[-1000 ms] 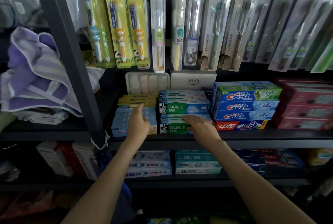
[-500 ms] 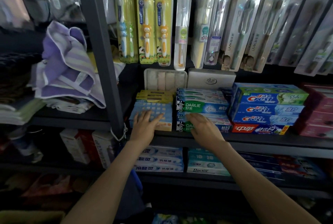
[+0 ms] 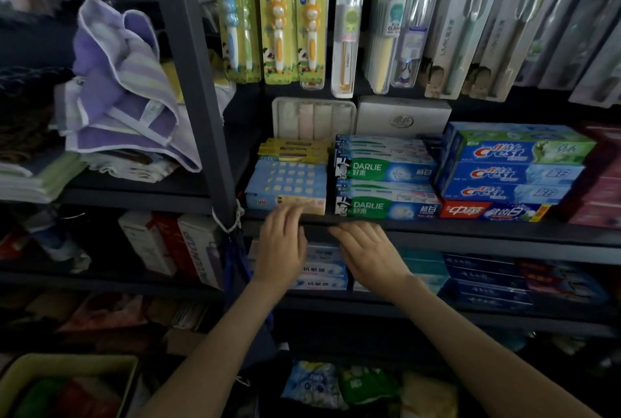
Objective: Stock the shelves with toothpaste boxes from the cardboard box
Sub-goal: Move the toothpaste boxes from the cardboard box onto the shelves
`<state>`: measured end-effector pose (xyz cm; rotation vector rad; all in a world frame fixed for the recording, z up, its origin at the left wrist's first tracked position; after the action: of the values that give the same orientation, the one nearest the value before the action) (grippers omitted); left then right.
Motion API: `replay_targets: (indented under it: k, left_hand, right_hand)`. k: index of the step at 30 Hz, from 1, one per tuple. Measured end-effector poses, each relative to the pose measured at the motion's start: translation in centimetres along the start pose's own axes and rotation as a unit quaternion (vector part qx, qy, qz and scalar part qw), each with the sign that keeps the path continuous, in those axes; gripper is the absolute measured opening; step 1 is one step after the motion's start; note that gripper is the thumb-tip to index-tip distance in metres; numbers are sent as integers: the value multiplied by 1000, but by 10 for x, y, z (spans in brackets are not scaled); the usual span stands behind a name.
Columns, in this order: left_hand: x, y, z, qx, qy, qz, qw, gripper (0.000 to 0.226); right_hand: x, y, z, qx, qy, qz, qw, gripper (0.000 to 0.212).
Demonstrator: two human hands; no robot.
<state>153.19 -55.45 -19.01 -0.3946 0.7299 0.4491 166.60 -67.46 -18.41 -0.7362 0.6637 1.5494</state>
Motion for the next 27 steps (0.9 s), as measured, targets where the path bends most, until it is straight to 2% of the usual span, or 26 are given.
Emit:
replay_targets:
  k: [3, 5, 7, 10, 13, 17, 20, 24, 27]
  left_hand:
    - [11, -12, -54, 13, -3, -6, 1000, 29]
    - [30, -10, -85, 10, 59, 15, 998, 14]
    - [50, -5, -103, -15, 124, 38, 991, 30]
    - [76, 2, -109, -6, 168, 89, 982, 57]
    - [101, 5, -91, -3, 190, 138, 972, 74]
    - [133, 18, -74, -4, 226, 222, 949, 91]
    - [160, 31, -76, -10, 182, 212, 960, 99]
    - [181, 36, -79, 12, 65, 184, 981, 83]
    - [178, 32, -85, 25, -2, 180, 983, 75]
  right_hand:
    - [21, 12, -40, -5, 22, 7, 1000, 33]
    - [41, 12, -64, 49, 70, 24, 996, 47]
    - [60, 8, -80, 114, 118, 29, 986, 66]
    - [83, 2, -87, 156, 163, -3, 974, 77]
    - [104, -6, -86, 175, 152, -44, 972, 81]
    - [134, -22, -90, 181, 97, -65, 977, 81]
    - [155, -31, -95, 181, 33, -60, 981, 78]
    - [172, -41, -97, 183, -25, -80, 979, 74]
    - [170, -43, -94, 186, -65, -102, 975, 55]
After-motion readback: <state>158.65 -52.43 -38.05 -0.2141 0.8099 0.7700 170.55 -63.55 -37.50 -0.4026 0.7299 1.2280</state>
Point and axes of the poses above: each hand's wrist, its own z-axis towards the middle knuckle, its own x-axis out of the palm, y = z × x, the point moved 2 cm from there along z, towards the middle knuckle, and after that the axes turned 10 degrees about z, right-handed, at the moved point
